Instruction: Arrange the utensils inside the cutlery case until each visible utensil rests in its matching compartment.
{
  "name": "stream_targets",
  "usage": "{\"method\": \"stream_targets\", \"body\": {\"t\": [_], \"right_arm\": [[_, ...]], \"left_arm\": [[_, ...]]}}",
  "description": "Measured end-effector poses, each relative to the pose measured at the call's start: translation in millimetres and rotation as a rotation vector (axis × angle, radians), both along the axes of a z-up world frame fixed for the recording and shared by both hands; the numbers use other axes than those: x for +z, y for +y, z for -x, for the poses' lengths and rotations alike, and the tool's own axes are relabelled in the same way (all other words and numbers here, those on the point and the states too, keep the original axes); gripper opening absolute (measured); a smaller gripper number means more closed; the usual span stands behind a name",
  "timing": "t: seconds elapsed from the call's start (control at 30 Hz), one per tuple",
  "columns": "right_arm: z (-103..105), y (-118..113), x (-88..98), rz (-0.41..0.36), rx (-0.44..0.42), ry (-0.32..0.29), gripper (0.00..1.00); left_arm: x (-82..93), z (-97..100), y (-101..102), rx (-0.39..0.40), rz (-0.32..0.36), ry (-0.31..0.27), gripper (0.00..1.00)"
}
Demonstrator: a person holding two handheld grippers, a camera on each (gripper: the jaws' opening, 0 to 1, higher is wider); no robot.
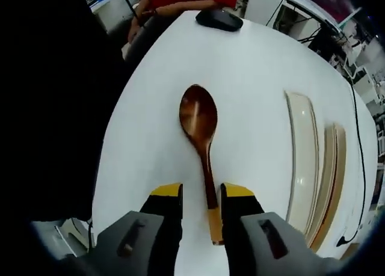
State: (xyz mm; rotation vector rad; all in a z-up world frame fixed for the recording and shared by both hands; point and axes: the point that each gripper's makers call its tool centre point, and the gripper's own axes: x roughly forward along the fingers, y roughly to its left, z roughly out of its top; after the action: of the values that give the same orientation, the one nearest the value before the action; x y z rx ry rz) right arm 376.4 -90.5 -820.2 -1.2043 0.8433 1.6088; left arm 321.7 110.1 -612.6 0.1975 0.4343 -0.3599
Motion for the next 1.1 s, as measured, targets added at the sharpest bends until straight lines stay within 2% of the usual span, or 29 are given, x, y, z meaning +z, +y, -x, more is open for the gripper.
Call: {"method": "stream_targets", "body": {"t": [0.1,0.17,0.33,0.7,1.1], "right_arm": [[-1,9,0.0,-0.047,-0.033,0.012,0.14],[0,12,0.0,-0.063,-0.017,0.014,0.1],[-1,16,-0.9,-0.072,-0.031,0.011,0.02],[-2,18,-2.0,-0.023,-0.064,0.013,0.01],[-3,19,-3.7,0.083,-0.053,-0.004,0.01]], "left_arm": [[-1.4,0.1,-2,-0.007,-0.002,0.006,0.84],[-1.1,-0.6,-2,-0.007,-0.001,0.005,0.84],[1.1,-2.4,-1,-0.006,0.0,-0.001,0.84],[-0.5,-1.7,1,-0.003,0.002,0.0,0.84],[-0.8,-2.1,3,-0.001,0.002,-0.001,0.84]]}}
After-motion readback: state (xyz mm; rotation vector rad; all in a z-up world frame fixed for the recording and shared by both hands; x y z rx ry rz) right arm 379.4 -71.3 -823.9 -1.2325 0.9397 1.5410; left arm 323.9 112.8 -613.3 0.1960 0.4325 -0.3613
